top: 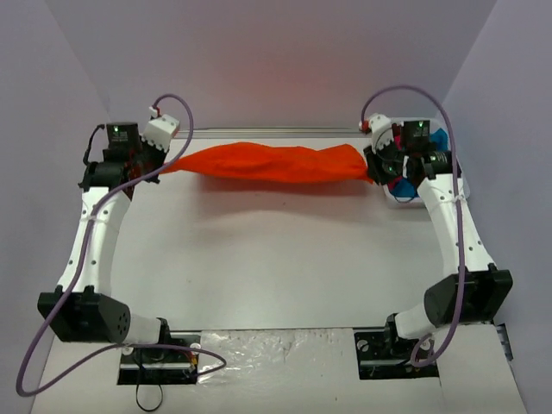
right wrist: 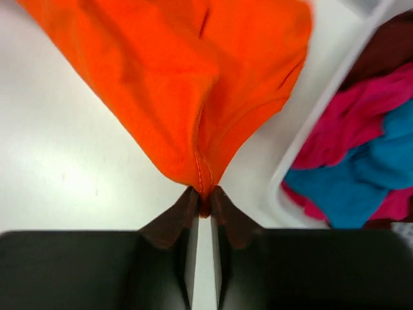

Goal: Fold and stack the t-shirts
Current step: Flatten out the tshirt

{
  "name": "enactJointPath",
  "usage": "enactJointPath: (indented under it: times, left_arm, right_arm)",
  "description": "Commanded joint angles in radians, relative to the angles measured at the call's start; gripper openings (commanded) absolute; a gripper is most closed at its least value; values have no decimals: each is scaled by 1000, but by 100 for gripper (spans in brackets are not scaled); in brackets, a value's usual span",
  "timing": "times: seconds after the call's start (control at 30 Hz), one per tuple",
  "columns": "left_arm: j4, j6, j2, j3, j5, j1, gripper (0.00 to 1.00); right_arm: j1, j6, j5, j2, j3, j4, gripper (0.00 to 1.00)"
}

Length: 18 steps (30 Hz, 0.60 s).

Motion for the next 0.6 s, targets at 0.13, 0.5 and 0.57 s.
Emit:
enactJointPath:
  times: [0.13,0.5,0.57]
  left_arm:
    - [-48,94,-136,-403,120,-31,2]
    - [-10,71,-89,-497,149,-60,2]
    - [-5,66,-78,-494,140,-60,2]
  right_arm:
    - [45,-214,-57,-69,-400,-220,49]
    - [58,-206,-135,213,-192,-220,58]
    - [60,-202,-143,296,-115,-217,55]
